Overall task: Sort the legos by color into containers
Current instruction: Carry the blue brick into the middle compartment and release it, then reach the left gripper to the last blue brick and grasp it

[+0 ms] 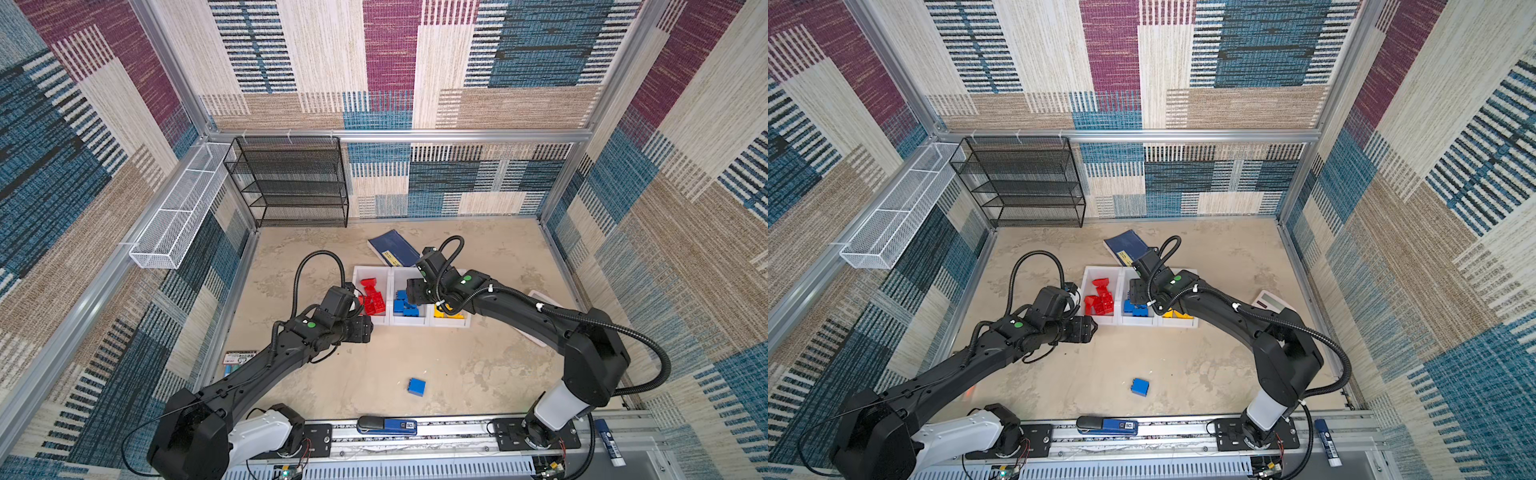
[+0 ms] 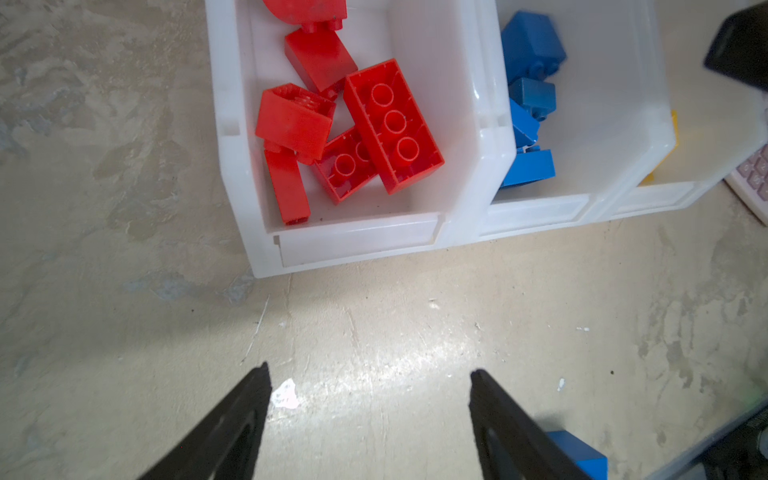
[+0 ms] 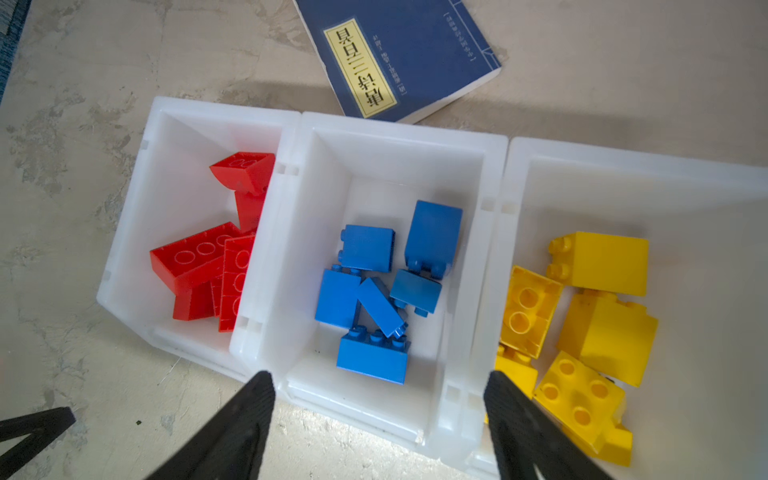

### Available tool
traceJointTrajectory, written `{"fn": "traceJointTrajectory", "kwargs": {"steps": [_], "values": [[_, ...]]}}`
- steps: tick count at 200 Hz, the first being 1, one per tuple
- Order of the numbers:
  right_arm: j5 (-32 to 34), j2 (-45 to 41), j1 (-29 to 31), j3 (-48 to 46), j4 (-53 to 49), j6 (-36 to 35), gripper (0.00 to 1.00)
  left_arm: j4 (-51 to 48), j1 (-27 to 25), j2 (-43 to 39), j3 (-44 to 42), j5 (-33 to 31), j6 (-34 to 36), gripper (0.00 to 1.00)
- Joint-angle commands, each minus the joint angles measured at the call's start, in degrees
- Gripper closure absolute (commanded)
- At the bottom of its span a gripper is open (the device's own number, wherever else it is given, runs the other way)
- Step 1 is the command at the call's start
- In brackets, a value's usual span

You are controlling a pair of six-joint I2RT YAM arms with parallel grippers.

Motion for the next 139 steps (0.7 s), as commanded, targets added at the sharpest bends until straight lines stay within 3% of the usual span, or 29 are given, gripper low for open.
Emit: {"fn": "traceJointTrajectory", "kwargs": {"steps": [1,82,139], "values": [[0.3,-1.8,-0.4,-1.5,1.4,1.3,0.17,-0.7,0.0,0.2,0.5,0.9,-0.6,0.22],[2.5,-12.2,-2.4,-11.9,1.6,5.8,0.15,-1.4,-1.3,0.9,0.5,2.4,1.1,0.22],[3.4,-19.9,-3.7,-20.9,0.8,10.4,0.14,-2.4,-12.0,4.6,1.7,2.0,0.3,0.22]]}}
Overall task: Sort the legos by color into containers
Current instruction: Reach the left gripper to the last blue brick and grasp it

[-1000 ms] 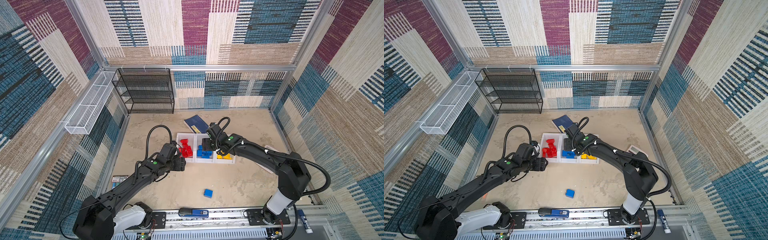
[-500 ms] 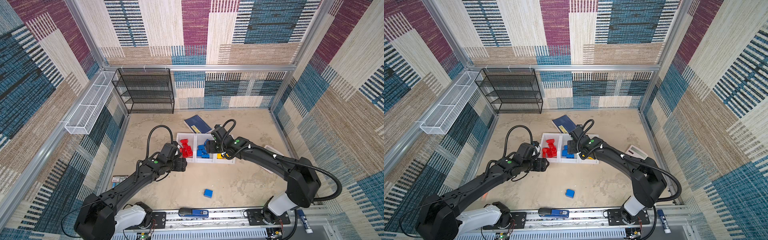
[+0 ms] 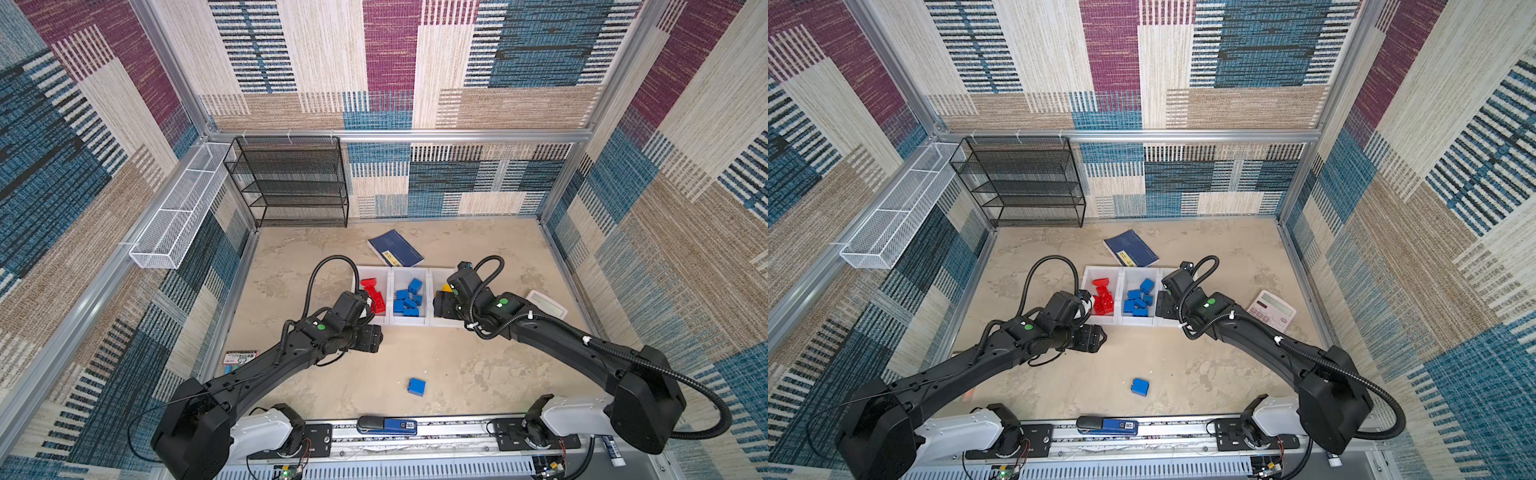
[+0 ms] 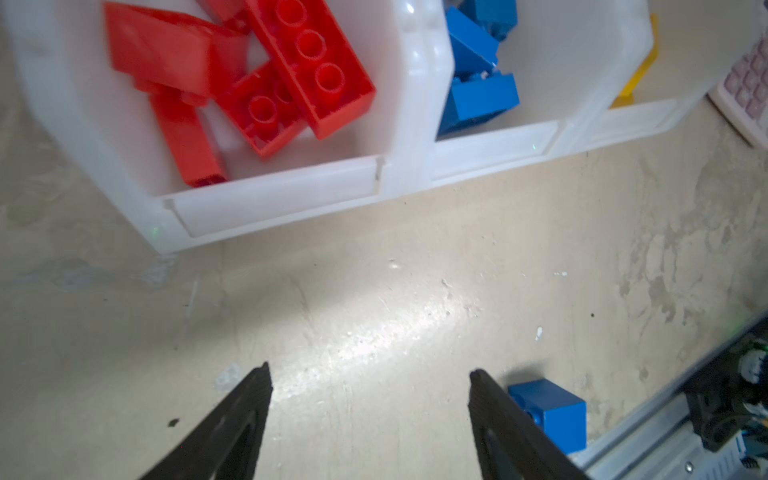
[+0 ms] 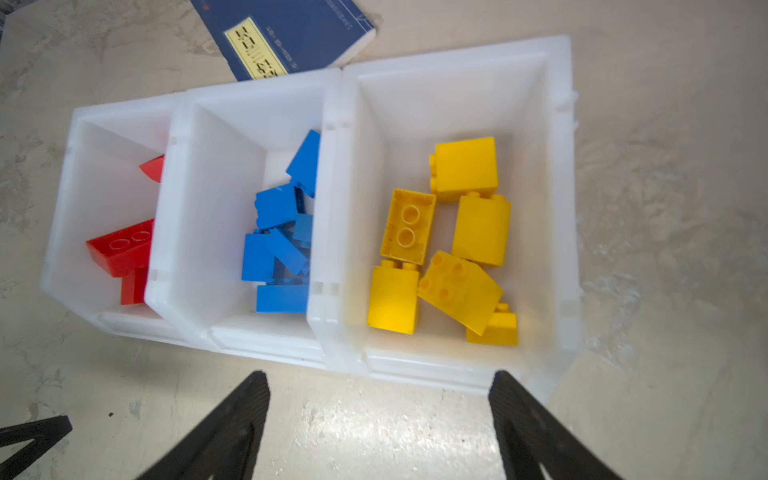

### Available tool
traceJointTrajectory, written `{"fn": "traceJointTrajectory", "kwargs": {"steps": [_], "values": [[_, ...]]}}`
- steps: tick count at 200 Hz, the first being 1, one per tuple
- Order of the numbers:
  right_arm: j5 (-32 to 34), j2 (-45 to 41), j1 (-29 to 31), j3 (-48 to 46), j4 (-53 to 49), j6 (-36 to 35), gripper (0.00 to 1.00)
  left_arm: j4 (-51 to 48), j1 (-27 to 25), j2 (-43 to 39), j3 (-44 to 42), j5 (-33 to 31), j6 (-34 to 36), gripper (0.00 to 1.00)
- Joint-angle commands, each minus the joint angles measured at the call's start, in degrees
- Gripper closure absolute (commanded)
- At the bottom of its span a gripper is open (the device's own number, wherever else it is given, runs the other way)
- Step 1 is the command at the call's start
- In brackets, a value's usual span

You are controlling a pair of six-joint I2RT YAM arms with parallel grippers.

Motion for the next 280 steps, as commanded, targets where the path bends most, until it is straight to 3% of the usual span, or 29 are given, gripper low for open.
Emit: {"fn": "traceJointTrajectory", "kwargs": {"steps": [1,55,108,214,280], "values": [[1.2,-2.2,-0.3,-2.3,0.1,3.0,0.14,-0.9,-4.3,1.7,1.3,-0.2,-0.3,0.22],[1.7,-6.0,-0.4,-5.8,-0.9,4.5,0.14,1.6,-15.3,10.3,5.6,1.9,-2.3,0.22],[1.9,-8.8,-0.4,-8.3,-1.0,4.9,0.14,1.3,-22.3,17.8,10.4,3.9,-2.4,0.22],[-0.5,-10.5,-4.3,-9.8,2.4,-3.1,0.12,-5.8,-30.5,23.9,14.2,-3.0,-10.1,0.25],[-1.3,-12.5,-5.0,-12.3,3.3,-3.1,0.12,-8.9,-30.8,28.7,17.5,-5.8,-9.5,0.35]]}}
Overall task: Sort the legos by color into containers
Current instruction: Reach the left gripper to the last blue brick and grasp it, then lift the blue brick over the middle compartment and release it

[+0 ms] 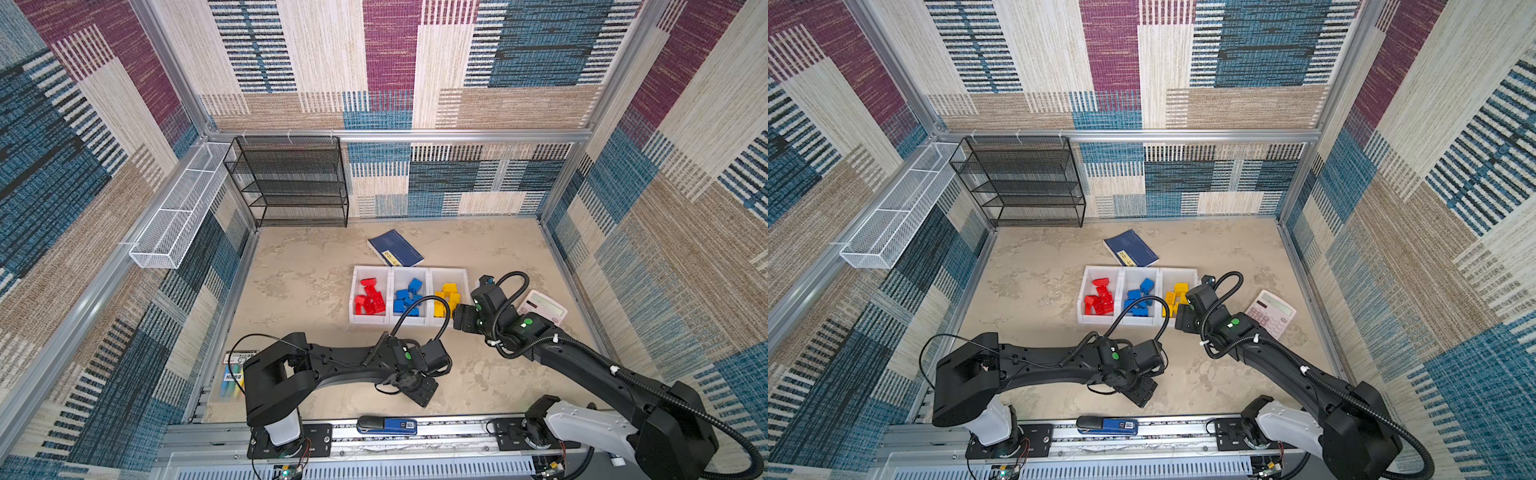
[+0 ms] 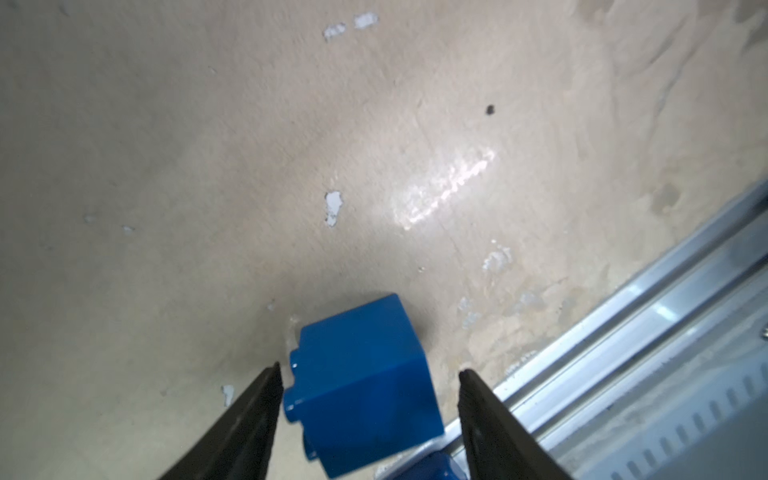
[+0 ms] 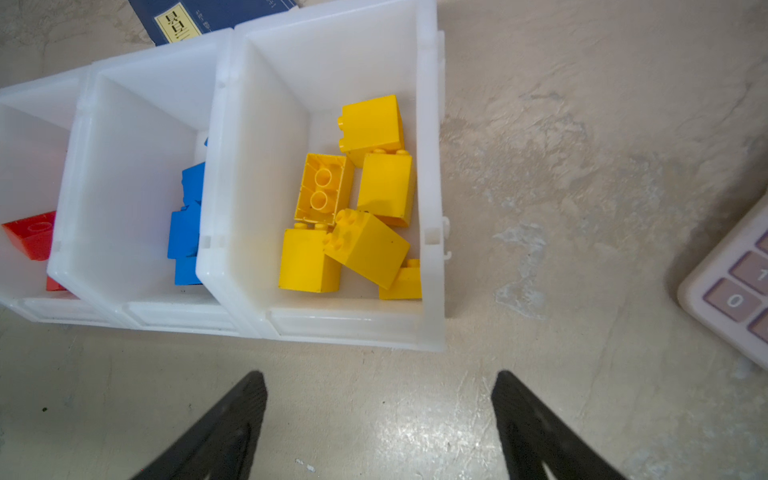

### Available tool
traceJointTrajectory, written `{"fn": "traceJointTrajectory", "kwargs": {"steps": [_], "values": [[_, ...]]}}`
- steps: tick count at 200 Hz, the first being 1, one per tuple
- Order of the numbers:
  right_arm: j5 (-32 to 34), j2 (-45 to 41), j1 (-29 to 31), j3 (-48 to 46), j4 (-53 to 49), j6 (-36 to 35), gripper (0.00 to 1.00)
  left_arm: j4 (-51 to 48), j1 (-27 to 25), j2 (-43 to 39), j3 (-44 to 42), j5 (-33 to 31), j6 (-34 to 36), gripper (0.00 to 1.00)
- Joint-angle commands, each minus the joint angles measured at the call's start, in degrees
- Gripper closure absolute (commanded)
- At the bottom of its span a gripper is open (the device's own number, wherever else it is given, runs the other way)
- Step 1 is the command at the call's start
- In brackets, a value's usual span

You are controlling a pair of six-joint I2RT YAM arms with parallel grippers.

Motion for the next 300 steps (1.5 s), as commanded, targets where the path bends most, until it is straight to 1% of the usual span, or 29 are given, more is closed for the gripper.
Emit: {"fn": "traceJointTrajectory", "kwargs": {"steps": [1,26,49,64,110,127,143,166,184,198,212,241,273,300], "values": [[-0.4,-1.2,-0.2,-0.8,1.8,-0.1,0.12,-1.9,0.0,0.8,1.0,-2.5,-0.6,0.35],[-0.2,-2.7,-0.3,-1.8,1.2,0.8,0.13,-1.9,0.1,1.7,1.8,-2.5,0.4,0.40],[0.2,-3.9,-0.5,-2.7,0.6,1.3,0.13,-1.2,0.1,1.2,1.9,-2.7,1.2,0.42],[0.3,-4.4,-0.8,-3.2,0.3,1.5,0.13,0.3,0.1,0.3,1.1,-2.8,1.5,0.47],[0.6,-5.1,-1.0,-3.4,-0.6,1.9,0.13,0.1,1.1,-1.4,1.3,-4.0,2.4,0.48],[0.9,-5.2,-1.2,-2.8,-1.3,1.8,0.13,0.1,3.5,-4.0,2.5,-5.1,4.5,0.48],[1.2,-5.3,-1.3,-2.4,-1.8,1.6,0.13,0.1,7.5,-6.3,4.5,-6.6,7.6,0.48],[1.1,-5.3,-1.5,-1.7,-2.4,1.5,0.13,0.2,15.5,-7.4,8.4,-7.2,12.7,0.48],[0.8,-5.6,-1.5,-0.9,-3.1,1.7,0.14,0.7,21.0,-6.1,12.1,-6.6,16.2,0.48],[0.8,-6.0,-1.5,-0.4,-3.7,1.8,0.14,1.5,23.9,-3.6,15.0,-6.5,18.5,0.48],[0.7,-6.4,-1.5,-0.1,-4.2,2.1,0.14,1.6,26.5,-0.4,18.1,-5.7,19.5,0.48],[0.3,-7.1,-1.5,0.2,-5.2,3.0,0.14,2.1,29.2,5.0,23.7,-5.2,20.7,0.47],[0.4,-8.1,-1.5,0.6,-6.6,3.7,0.15,1.9,31.0,8.2,27.7,-6.3,20.8,0.38],[0.9,-8.7,-1.5,1.2,-7.7,3.8,0.15,2.6,31.9,7.4,28.5,-7.1,20.4,0.31]]}}
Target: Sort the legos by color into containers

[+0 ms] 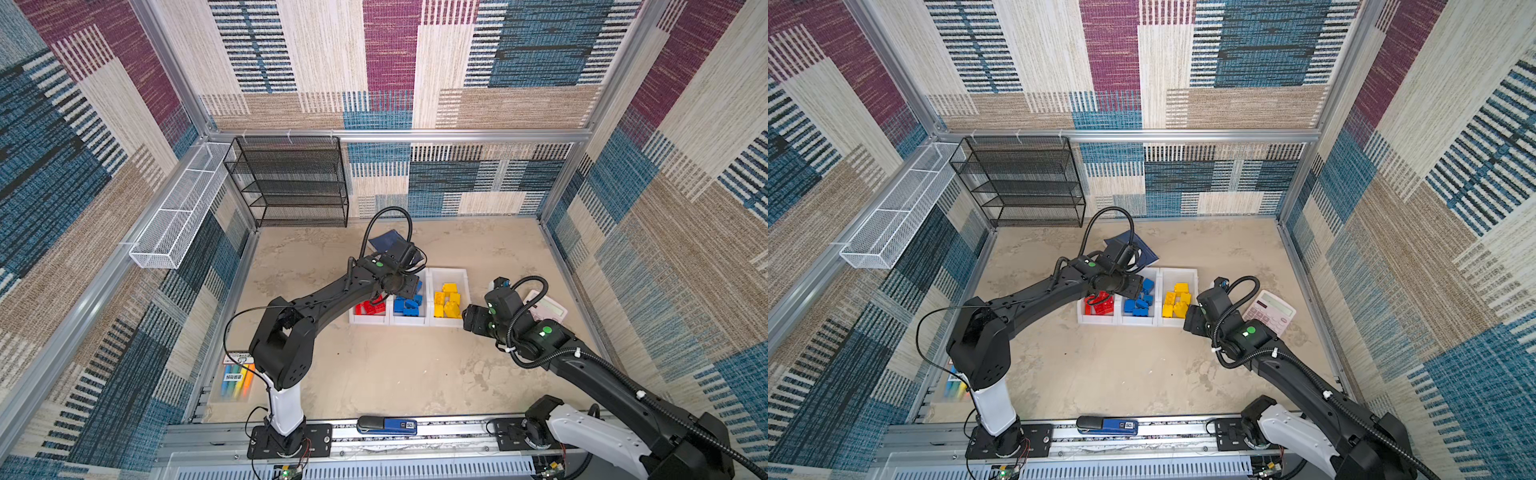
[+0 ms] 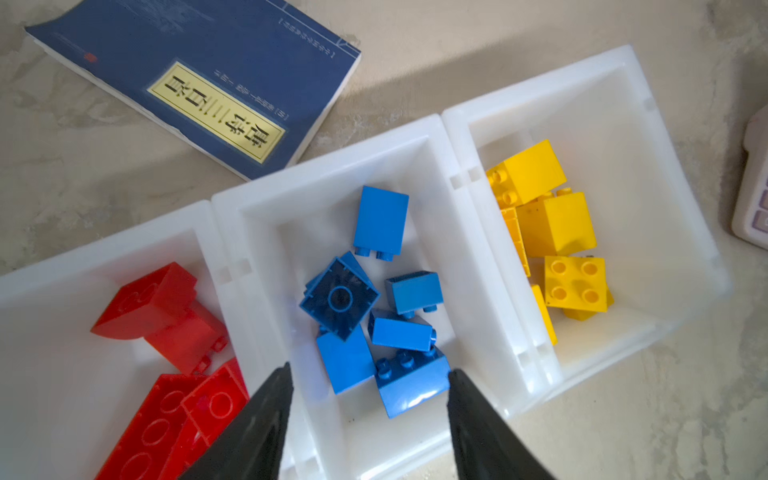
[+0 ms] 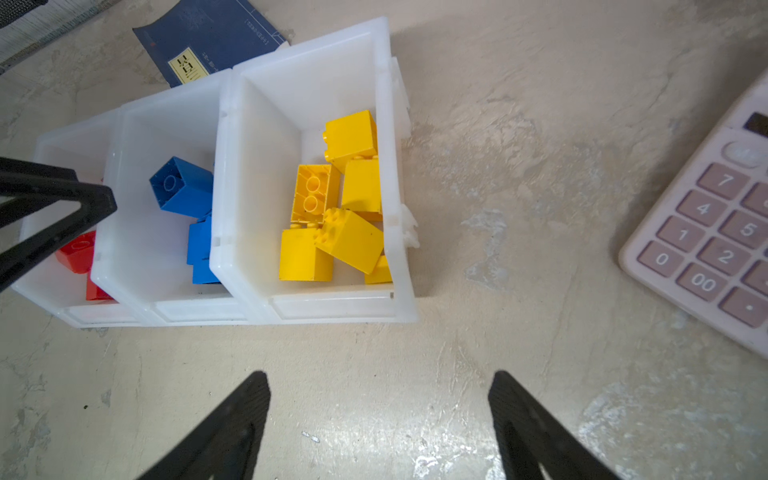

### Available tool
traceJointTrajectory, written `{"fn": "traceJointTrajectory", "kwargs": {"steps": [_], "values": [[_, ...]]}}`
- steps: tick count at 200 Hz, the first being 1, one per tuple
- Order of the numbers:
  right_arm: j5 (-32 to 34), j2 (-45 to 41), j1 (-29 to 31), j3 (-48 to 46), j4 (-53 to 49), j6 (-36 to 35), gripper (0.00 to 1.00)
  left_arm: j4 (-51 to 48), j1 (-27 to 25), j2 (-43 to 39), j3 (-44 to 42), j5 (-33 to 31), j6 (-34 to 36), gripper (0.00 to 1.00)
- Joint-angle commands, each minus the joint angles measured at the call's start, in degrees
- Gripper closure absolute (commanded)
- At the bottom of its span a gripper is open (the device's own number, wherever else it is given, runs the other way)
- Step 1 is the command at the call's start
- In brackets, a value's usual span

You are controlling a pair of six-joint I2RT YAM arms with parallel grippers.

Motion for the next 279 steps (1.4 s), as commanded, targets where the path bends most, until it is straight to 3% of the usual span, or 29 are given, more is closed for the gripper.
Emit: {"fn": "traceJointTrajectory", "kwargs": {"steps": [1,40,78,96,111,126,142,165,181,195,205,221,235,245,252,260,270,279], "values": [[0.8,-0.6,0.0,0.7,-1.3,0.8,0.15,1.0,0.7,-0.9,0.8,-1.4,1.8,0.31],[1.4,-2.1,0.0,0.3,1.2,0.0,0.14,6.8,1.6,-10.4,-6.8,-4.2,1.9,0.25],[8.6,-4.2,0.0,1.0,9.7,-7.3,0.11,20.8,4.7,-29.7,-25.1,-15.8,5.5,0.17],[15.3,-4.7,-0.1,-0.9,19.9,-14.6,0.06,31.1,6.7,-39.4,-36.2,-24.1,9.1,0.02],[22.8,-4.6,-0.9,-5.8,32.2,-21.4,0.01,39.6,8.5,-45.9,-46.0,-33.7,12.1,0.01],[25.3,-3.5,-4.5,-12.1,47.6,-28.2,0.01,50.6,11.1,-49.6,-54.6,-38.1,18.0,0.01],[20.1,-0.6,-11.4,-19.5,64.0,-33.0,0.00,55.1,14.5,-50.5,-61.9,-37.0,22.3,0.01],[10.0,6.5,-20.7,-26.6,79.5,-30.5,0.00,53.0,21.8,-47.6,-65.8,-34.6,14.9,0.01],[10.5,13.3,-23.0,-28.2,87.6,-32.5,0.00,58.9,26.2,-43.1,-68.4,-28.9,14.0,0.01],[6.9,19.7,-25.4,-30.6,98.0,-32.9,0.00,63.2,29.1,-38.0,-68.3,-24.7,14.3,0.01],[5.9,21.4,-26.6,-26.9,92.4,-33.2,0.00,61.9,30.3,-35.6,-66.0,-22.4,14.4,0.02],[2.4,25.4,-28.2,-27.4,100.7,-38.5,0.00,71.0,33.3,-30.7,-65.7,-17.0,14.7,0.02],[-2.1,30.7,-31.7,-28.5,108.3,-36.2,0.00,73.0,36.3,-25.7,-63.9,-11.8,13.7,0.02],[-5.9,29.7,-32.1,-26.5,101.3,-36.7,0.00,75.2,38.4,-20.7,-62.8,-7.7,12.8,0.02],[-7.8,31.6,-32.1,-28.8,107.4,-37.6,0.00,80.1,39.3,-17.1,-62.7,-5.3,13.9,0.02],[-8.0,34.1,-32.1,-31.2,115.9,-38.0,0.00,75.4,39.5,-19.0,-61.9,-4.1,13.0,0.02],[-6.8,31.8,-32.3,-29.7,108.8,-36.8,0.00,75.3,39.7,-18.6,-61.8,-3.9,13.1,0.02],[-7.3,33.6,-32.4,-29.9,112.2,-37.4,0.00,78.6,39.7,-17.8,-62.5,-4.0,13.4,0.02]]}}
